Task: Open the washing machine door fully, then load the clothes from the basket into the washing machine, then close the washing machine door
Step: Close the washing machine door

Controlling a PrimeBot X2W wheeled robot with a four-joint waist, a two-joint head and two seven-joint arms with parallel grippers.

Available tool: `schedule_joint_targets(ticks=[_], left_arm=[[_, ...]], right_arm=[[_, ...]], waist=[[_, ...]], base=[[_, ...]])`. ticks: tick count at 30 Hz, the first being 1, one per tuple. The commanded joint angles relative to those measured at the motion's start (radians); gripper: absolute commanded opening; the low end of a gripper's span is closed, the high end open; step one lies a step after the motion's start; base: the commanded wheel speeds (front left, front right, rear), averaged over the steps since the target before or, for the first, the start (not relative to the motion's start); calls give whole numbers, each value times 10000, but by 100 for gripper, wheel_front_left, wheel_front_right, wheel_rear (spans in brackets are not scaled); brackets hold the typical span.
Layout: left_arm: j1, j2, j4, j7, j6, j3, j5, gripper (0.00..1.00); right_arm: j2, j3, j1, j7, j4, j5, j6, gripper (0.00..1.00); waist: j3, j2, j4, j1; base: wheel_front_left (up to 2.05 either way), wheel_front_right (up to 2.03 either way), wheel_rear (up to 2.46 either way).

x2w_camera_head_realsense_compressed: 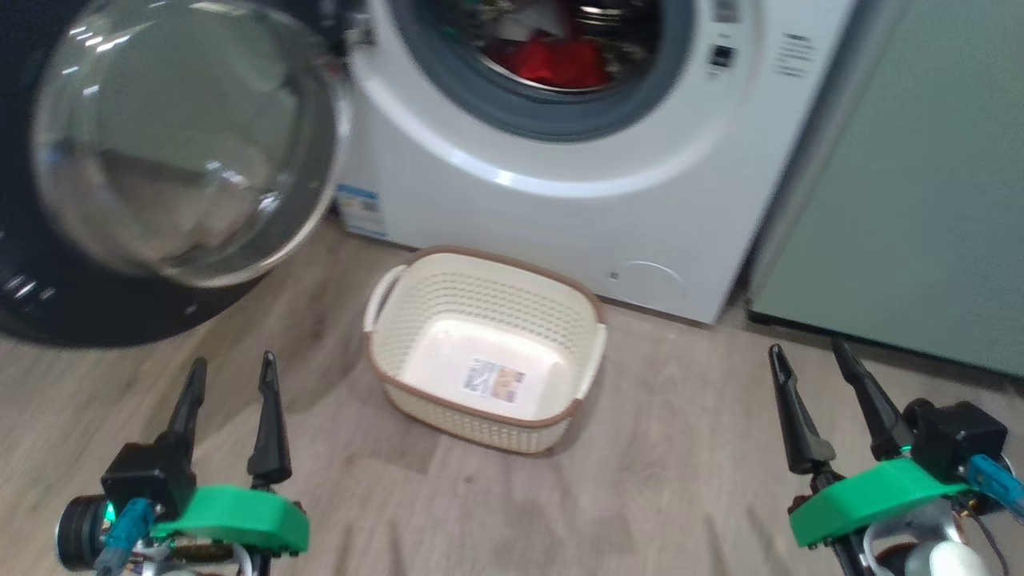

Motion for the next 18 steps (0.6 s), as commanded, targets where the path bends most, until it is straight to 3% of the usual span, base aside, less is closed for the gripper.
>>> schedule_joint_targets(ticks=[1,8,18], left_arm=[[-319,130,-372,-88,54,434,-38,100],[-110,203,-494,-72,212,576,-85,100],[-51,253,-538,-65,263,592,-134,100]], right_arm=[[-66,258,-209,-118,-352,84,0,100],[-66,412,-199,-201,-205,210,0,100],[-66,494,-250,-207,-114,221,0,100]], waist=[[-126,0,931,0],[-234,0,2054,0],[-243,0,2426,0]], base=[[0,0,0],[0,0,0],[0,0,0]])
